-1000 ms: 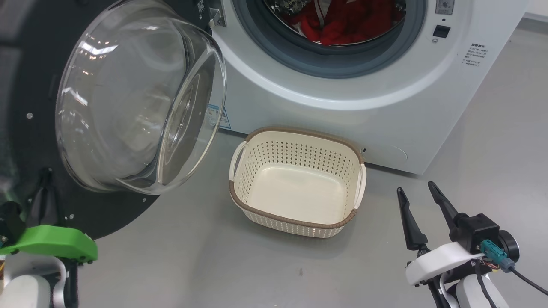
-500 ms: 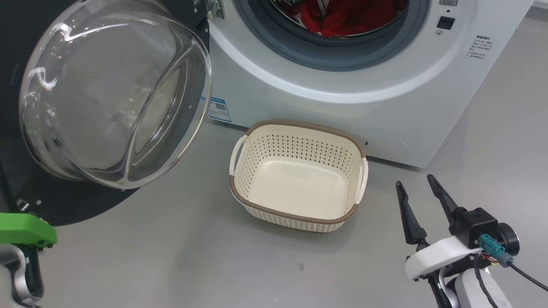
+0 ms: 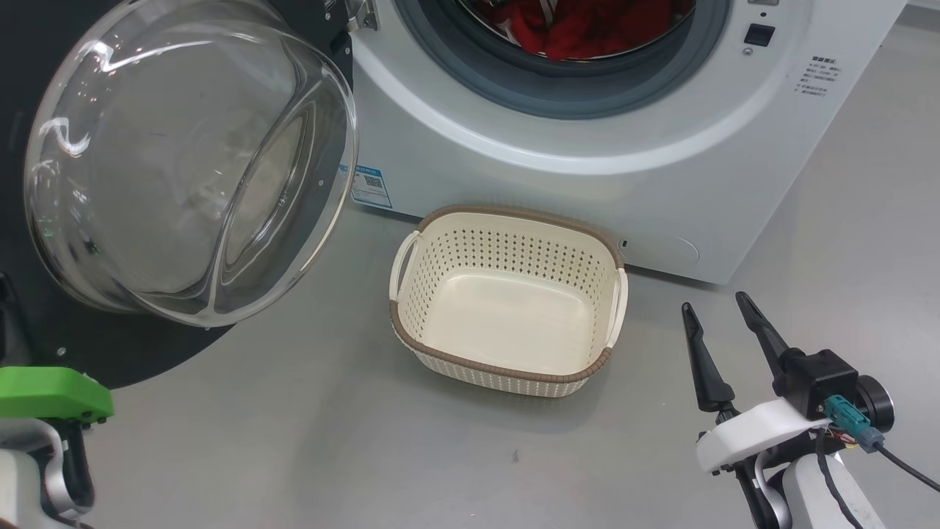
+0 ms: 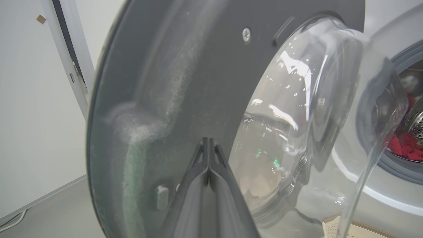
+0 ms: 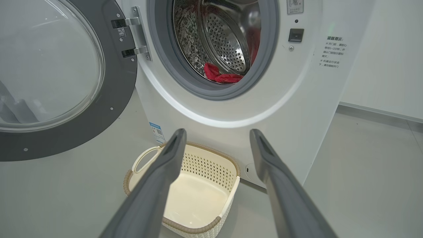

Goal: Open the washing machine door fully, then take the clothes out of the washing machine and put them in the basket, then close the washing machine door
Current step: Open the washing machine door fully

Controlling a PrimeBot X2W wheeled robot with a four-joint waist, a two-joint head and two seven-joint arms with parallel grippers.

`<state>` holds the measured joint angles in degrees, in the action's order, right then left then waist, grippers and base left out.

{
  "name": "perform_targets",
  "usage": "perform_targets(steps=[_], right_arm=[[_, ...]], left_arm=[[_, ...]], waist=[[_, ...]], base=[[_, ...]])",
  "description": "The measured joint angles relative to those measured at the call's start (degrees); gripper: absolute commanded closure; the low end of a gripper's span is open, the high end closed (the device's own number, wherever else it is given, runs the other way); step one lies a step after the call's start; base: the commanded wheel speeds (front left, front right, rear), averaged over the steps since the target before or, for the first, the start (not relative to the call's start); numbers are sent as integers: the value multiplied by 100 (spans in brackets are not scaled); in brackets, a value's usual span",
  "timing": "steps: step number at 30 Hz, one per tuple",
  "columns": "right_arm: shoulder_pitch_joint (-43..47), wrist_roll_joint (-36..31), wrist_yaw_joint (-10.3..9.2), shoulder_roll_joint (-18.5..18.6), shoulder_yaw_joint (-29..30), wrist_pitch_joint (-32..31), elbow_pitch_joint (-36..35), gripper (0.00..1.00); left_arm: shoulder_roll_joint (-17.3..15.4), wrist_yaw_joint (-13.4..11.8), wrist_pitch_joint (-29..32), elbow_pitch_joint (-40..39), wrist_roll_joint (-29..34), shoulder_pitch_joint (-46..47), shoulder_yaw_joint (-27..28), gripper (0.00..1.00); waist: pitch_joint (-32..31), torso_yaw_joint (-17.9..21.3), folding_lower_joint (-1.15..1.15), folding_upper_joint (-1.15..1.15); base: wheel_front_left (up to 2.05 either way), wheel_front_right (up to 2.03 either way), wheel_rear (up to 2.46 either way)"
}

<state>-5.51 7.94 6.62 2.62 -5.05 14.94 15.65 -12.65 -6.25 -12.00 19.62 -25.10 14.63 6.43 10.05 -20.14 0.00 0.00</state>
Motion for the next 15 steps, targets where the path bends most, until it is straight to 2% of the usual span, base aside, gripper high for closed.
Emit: perform_targets(steps=[15], right_arm=[[6, 10, 35, 0, -69, 0, 97, 0]], left_arm=[[277, 1, -122, -355, 246, -818, -200, 100]], waist=[[-249, 122, 0, 0]], base=[[0, 0, 0]])
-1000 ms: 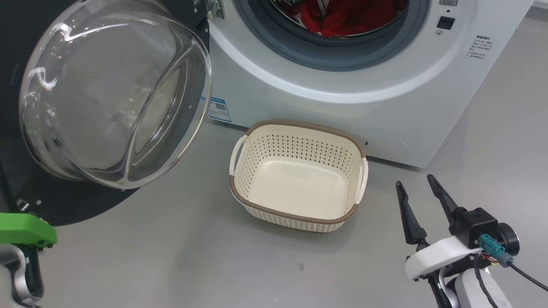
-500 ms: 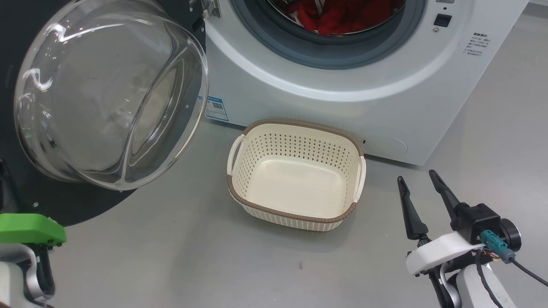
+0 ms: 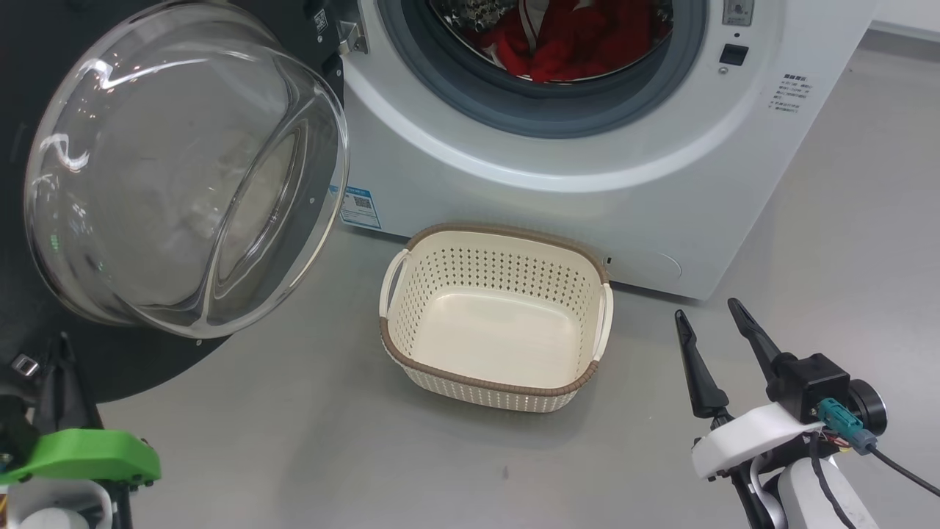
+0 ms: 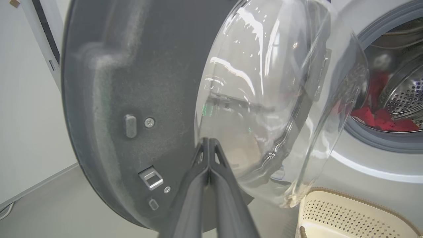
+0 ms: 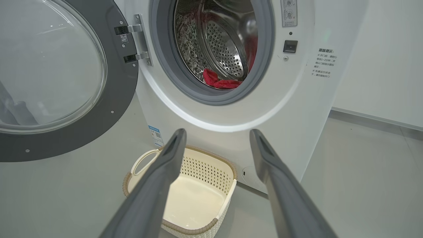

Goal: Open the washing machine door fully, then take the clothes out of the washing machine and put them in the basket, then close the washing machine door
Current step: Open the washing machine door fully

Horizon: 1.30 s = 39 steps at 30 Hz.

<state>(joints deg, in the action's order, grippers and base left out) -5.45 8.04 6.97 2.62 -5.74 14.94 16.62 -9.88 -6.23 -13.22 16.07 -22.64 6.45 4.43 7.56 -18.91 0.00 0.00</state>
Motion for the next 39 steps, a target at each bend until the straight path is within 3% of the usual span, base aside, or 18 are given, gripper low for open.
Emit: perform_targets(steps=[7, 8, 10, 11, 13, 14, 26, 39], right_arm=[[23, 51, 0, 0, 10, 0, -1, 0], [24, 51, 0, 0, 1, 0, 3, 0], [31, 63, 1, -2, -10, 0, 2, 0], [39, 90, 1, -2, -10, 0, 1, 0], [70, 147, 1, -1, -19, 0, -3, 0], [88, 159, 1, -2, -24, 0, -4, 0], [115, 301, 1, -3, -203, 0, -138, 0], [121, 397, -4, -1, -371, 0, -246, 0]], left_arm=[[178, 0, -4, -303, 105, -348, -253, 100], [193, 0, -4, -352, 108, -389, -263, 93], [198, -1, -5, -467, 109, -480, -300, 70], [202, 0, -5, -535, 111, -532, -335, 53], [258, 0, -7, -657, 121, -626, -401, 7], [293, 0, -9, -720, 134, -676, -446, 0], [371, 140, -45, -1366, 299, -975, -866, 0], [310, 354, 207, -1689, 370, -1188, -1205, 0]], waist=[[-110, 73, 0, 0], [-123, 81, 0, 0], [-155, 105, 0, 0], [-168, 120, 0, 0], [-195, 152, 0, 0], [-205, 171, 0, 0], [-237, 481, 0, 0], [-247, 1126, 0, 0]], base=[[0, 0, 0], [0, 0, 0], [0, 0, 0], [0, 0, 0], [0, 0, 0], [0, 0, 0], [0, 0, 0], [0, 0, 0]])
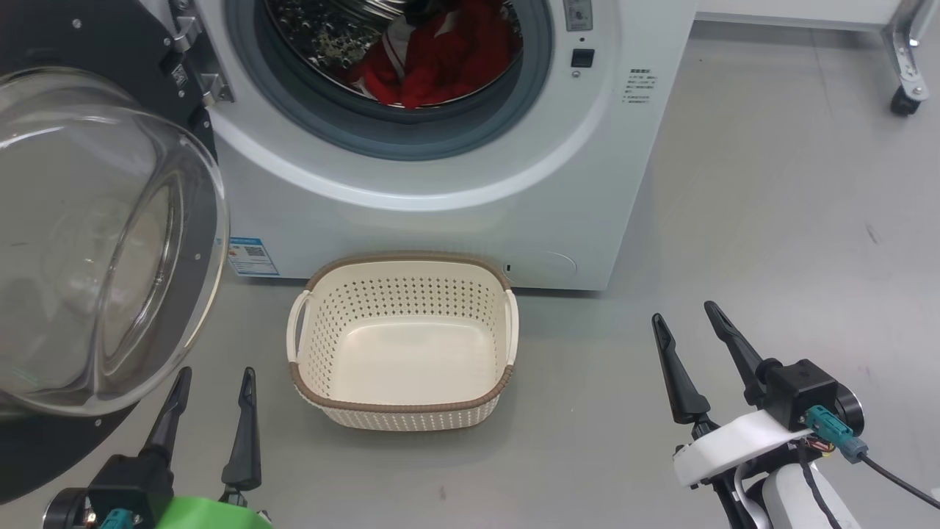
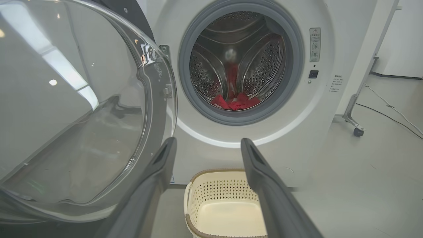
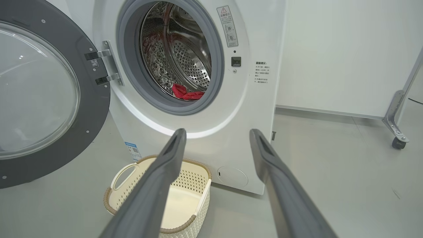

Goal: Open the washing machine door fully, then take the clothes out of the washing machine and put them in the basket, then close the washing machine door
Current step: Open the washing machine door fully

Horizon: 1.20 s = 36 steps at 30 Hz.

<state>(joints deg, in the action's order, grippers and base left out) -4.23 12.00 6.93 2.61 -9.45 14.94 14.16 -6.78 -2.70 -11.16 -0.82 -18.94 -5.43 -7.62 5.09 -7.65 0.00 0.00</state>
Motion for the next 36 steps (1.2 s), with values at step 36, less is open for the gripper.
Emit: perform_targets(steps=[36], right_arm=[[211, 110, -205, -1, -13, 0, -227, 0]], left_arm=[[-96, -3, 352, -171, 88, -65, -115, 0]], waist=[[15, 987, 0, 0]], base=[[0, 0, 0]])
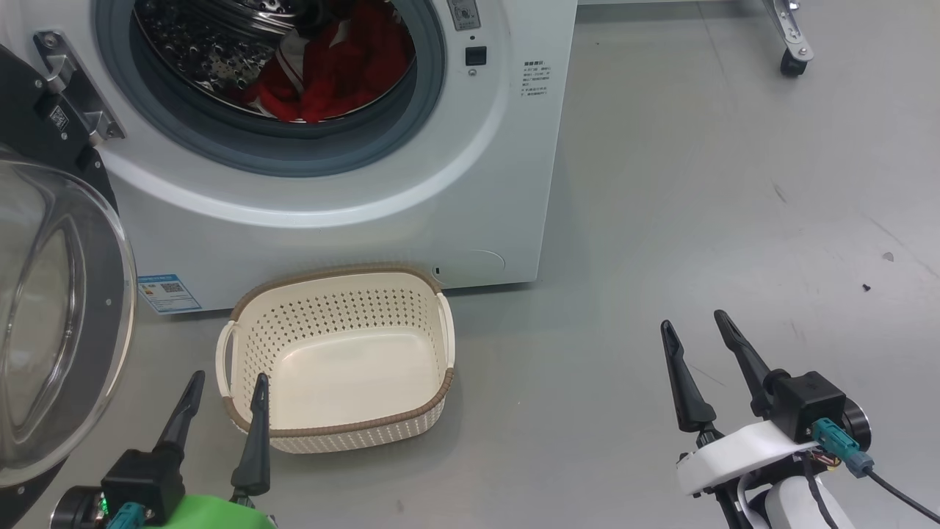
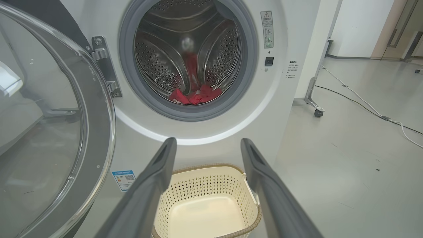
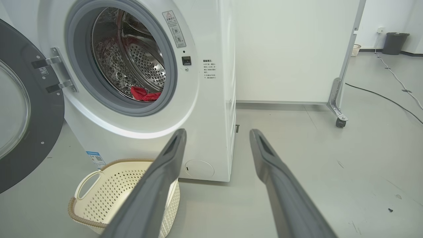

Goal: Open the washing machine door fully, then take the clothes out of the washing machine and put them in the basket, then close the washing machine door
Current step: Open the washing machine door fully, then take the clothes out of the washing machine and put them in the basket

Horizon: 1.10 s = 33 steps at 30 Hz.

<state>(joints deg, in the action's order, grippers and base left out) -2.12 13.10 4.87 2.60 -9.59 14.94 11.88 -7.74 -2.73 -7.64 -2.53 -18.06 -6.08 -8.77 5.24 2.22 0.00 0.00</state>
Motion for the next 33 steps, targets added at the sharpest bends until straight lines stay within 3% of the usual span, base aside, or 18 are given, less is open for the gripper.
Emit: perform_targets(steps=[18, 33], right_arm=[[34, 25, 0, -1, -14, 0, -8, 0], [43, 48, 0, -1, -32, 0, -8, 0]], left_arm=[[2, -52, 9, -10, 26, -1, -18, 0], [8, -58, 52, -41, 60, -5, -57, 0]], waist=[[-48, 8, 0, 0], [-78, 18, 0, 0]], base=[[4, -7, 2], [58, -58, 0]])
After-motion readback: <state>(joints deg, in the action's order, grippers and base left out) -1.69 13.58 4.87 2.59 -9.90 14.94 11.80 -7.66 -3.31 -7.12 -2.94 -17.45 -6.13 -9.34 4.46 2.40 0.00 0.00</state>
